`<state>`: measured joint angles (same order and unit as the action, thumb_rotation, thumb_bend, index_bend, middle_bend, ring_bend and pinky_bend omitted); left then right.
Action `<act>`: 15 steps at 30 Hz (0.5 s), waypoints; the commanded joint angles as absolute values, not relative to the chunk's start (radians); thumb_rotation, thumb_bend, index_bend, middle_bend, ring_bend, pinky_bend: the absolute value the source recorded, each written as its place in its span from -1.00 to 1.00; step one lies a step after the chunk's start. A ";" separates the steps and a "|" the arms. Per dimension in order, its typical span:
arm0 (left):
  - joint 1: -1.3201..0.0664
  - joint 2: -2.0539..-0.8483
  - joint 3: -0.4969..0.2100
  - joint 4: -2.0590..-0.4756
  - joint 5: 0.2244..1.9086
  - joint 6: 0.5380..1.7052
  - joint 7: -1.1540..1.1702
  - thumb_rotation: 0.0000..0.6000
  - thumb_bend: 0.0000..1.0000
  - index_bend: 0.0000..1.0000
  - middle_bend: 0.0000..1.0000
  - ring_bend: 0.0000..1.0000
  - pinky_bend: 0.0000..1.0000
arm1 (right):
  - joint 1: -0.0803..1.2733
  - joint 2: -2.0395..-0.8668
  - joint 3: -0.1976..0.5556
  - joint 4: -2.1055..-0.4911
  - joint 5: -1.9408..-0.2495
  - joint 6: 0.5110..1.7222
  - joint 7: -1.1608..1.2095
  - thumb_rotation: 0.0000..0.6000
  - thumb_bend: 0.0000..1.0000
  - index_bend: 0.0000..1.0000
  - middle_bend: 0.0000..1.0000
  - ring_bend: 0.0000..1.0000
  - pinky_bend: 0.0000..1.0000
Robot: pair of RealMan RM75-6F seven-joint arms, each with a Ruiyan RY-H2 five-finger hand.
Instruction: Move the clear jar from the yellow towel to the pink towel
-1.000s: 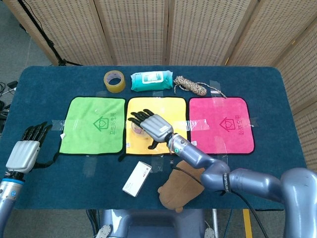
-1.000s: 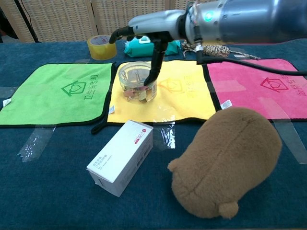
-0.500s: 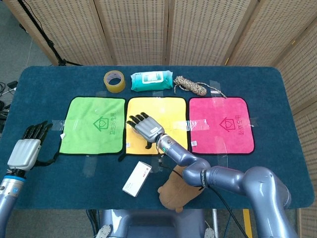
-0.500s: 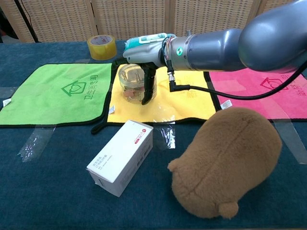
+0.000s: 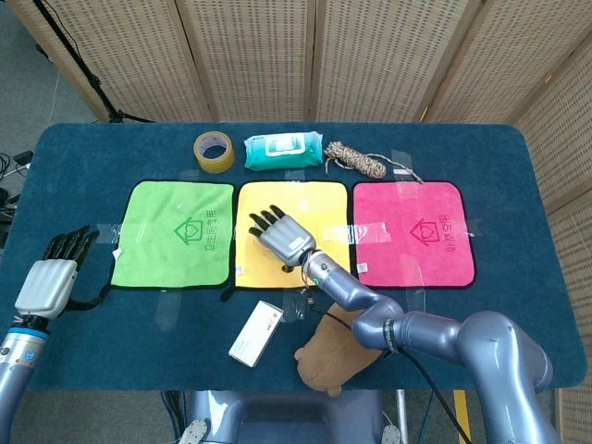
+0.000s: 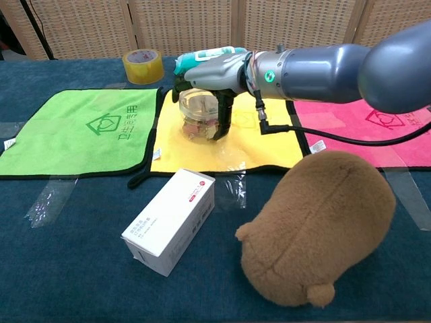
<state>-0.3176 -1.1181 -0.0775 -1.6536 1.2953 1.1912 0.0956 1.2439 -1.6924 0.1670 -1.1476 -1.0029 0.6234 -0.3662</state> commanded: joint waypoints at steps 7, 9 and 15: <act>-0.320 -1.120 -0.071 -1.660 1.308 1.189 0.106 1.00 -1.00 -1.00 -1.00 -1.00 -1.00 | 1.155 -1.588 0.091 -1.223 -1.017 0.690 -0.432 1.00 -0.51 -0.65 -0.94 -1.00 -1.00; -0.320 -1.122 -0.069 -1.662 1.311 1.190 0.112 1.00 -1.00 -1.00 -1.00 -1.00 -1.00 | 1.135 -1.571 0.076 -1.224 -1.015 0.696 -0.437 1.00 -0.51 -0.65 -0.94 -1.00 -1.00; -0.323 -1.126 -0.067 -1.666 1.312 1.188 0.124 1.00 -1.00 -1.00 -1.00 -1.00 -1.00 | 1.088 -1.530 0.051 -1.224 -1.015 0.710 -0.443 1.00 -0.50 -0.63 -0.94 -1.00 -1.00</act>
